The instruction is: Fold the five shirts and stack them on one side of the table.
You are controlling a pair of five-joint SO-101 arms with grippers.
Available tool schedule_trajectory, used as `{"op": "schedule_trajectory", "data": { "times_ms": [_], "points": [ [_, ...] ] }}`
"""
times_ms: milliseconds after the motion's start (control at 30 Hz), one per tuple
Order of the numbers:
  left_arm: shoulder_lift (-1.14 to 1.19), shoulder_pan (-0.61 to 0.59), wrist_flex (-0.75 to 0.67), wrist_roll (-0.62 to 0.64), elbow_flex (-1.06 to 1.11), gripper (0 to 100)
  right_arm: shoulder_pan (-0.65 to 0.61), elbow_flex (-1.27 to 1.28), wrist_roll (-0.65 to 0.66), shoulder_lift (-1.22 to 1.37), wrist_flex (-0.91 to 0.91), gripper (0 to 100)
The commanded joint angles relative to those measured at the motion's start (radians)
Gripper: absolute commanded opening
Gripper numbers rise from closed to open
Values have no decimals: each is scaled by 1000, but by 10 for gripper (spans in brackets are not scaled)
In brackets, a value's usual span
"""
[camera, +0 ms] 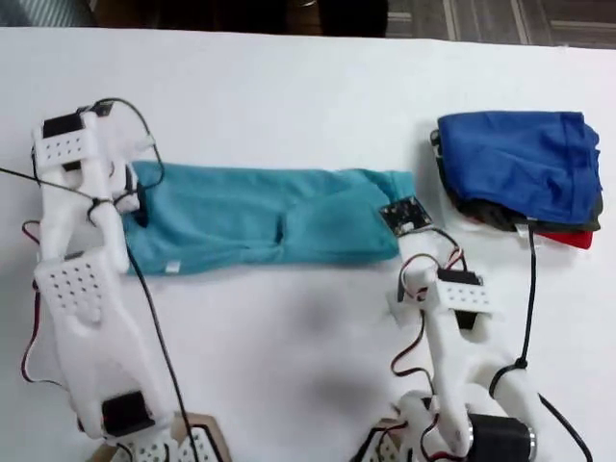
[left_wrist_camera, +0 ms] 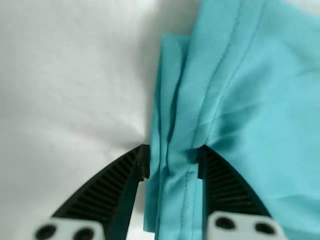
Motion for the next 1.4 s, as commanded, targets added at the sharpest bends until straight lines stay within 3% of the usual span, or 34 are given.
{"op": "schedule_trajectory", "data": {
  "times_ms": [0, 167, 300, 400, 600, 967, 1067, 1200, 1367],
  "points": [
    [72, 51, 60, 11, -73, 188, 13, 0, 5, -22, -21, 20],
    [163, 52, 121, 5, -179, 181, 13, 0, 5, -22, -19, 20],
    [173, 49, 124, 0, -188, 8, 13, 0, 5, -22, -19, 20],
    [173, 37, 126, -40, -185, 23, 13, 0, 5, -22, -19, 20],
    [173, -114, 126, -52, -194, 28, 16, 0, 5, -22, -19, 20],
    [164, -387, 127, -206, -260, 28, 16, 0, 3, -22, -21, 20],
    [95, -390, 129, -282, -197, 28, 16, 0, 3, -22, -22, 20],
    [-101, -359, 129, -285, -35, 28, 18, 2, 3, -22, -24, 20],
    [-420, -216, 127, -282, 231, 28, 18, 2, 2, -22, -24, 20]
  ]
}}
